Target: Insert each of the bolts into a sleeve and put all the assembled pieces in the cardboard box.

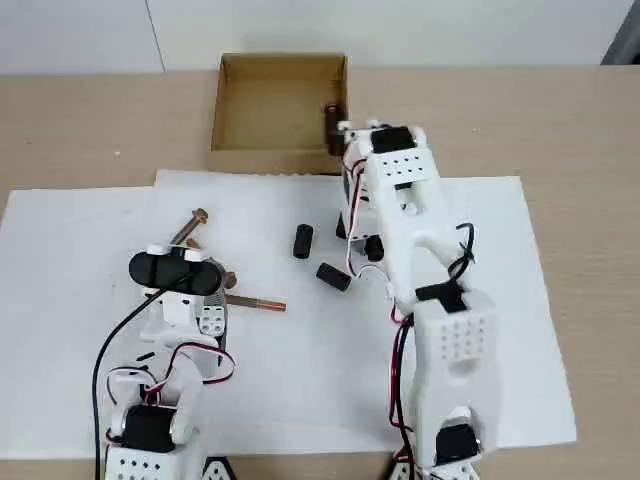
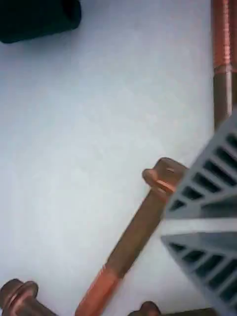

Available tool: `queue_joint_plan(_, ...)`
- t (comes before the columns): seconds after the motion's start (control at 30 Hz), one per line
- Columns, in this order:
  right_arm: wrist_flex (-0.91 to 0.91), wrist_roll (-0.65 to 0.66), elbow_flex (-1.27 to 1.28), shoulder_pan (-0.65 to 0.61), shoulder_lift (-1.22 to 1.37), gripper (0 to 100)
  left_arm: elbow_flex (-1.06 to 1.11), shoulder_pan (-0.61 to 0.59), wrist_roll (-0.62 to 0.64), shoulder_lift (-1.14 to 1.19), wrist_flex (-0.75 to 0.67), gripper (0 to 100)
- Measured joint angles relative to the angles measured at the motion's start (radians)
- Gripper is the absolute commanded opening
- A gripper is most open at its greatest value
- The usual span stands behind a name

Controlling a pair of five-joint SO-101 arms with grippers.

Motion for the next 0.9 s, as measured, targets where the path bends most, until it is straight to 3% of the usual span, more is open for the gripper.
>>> queue_joint_plan(0.3,0.02,-0.005,-0.002,-0.002,-0.365,0.2,0.0,0.0,-0.014,0.0,0.0,1)
queue_joint_plan(0.5,0.025,-0.098,0.003,0.0,-0.628,0.2,0.0,0.0,-0.014,0.0,0.0,1)
queue_joint_plan(0.9,0.029,-0.198,0.56,0.021,-1.252,0.2,0.0,0.0,-0.014,0.0,0.0,1)
